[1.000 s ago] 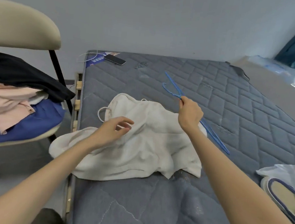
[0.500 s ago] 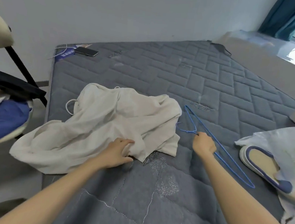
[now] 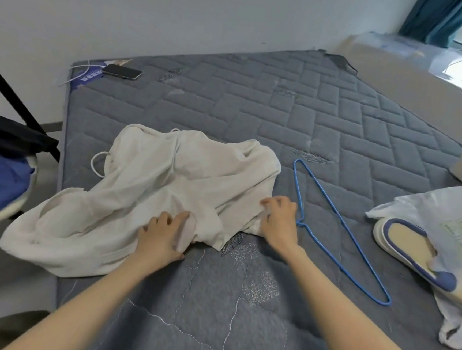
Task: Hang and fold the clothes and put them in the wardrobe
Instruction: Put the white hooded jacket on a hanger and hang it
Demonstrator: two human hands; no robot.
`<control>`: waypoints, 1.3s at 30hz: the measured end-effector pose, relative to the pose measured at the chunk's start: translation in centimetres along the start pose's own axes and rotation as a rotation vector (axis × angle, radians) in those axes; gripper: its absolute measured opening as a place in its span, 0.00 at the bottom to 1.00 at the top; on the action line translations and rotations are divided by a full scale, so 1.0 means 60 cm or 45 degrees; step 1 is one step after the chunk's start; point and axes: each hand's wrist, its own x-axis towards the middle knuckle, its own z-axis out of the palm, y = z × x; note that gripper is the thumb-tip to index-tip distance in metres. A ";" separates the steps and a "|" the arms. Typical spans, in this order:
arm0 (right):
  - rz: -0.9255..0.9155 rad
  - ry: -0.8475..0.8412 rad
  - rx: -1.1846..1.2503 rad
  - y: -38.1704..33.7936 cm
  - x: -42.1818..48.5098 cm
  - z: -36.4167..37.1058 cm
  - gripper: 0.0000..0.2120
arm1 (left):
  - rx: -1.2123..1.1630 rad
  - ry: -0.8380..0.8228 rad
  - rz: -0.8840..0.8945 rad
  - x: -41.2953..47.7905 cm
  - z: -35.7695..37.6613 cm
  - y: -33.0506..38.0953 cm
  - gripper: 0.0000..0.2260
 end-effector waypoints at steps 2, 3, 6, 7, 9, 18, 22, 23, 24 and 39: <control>-0.285 -0.280 -0.060 -0.033 -0.008 0.011 0.25 | 0.065 0.037 -0.068 -0.008 0.010 -0.008 0.35; -0.391 -0.402 -0.150 -0.046 -0.012 0.021 0.26 | 0.081 0.055 -0.084 -0.011 0.014 -0.015 0.30; -0.454 -0.629 -0.297 -0.082 -0.030 0.057 0.30 | 0.052 0.089 -0.077 -0.018 0.021 -0.036 0.15; -0.432 -0.639 -0.266 -0.090 -0.036 0.068 0.29 | -0.002 0.091 -0.077 -0.019 0.021 -0.042 0.13; -0.404 -0.551 -0.146 -0.100 -0.040 0.076 0.20 | -0.216 0.092 -0.052 -0.021 0.013 -0.055 0.10; 0.042 -0.452 0.634 -0.114 -0.027 -0.035 0.08 | -1.061 -0.104 0.284 -0.052 -0.090 -0.033 0.04; 0.126 -0.950 -0.287 -0.082 -0.047 -0.076 0.13 | -1.009 -0.466 0.411 -0.083 -0.087 0.022 0.02; 0.210 -1.075 -0.416 -0.072 -0.061 -0.081 0.12 | -0.969 -0.560 0.436 -0.091 -0.075 0.035 0.02; 0.297 -1.190 -0.524 -0.063 -0.077 -0.085 0.11 | -0.914 -0.649 0.460 -0.101 -0.060 0.048 0.02; 0.288 -0.936 0.013 -0.125 -0.125 -0.028 0.32 | -0.524 -0.267 0.105 -0.129 -0.039 -0.082 0.09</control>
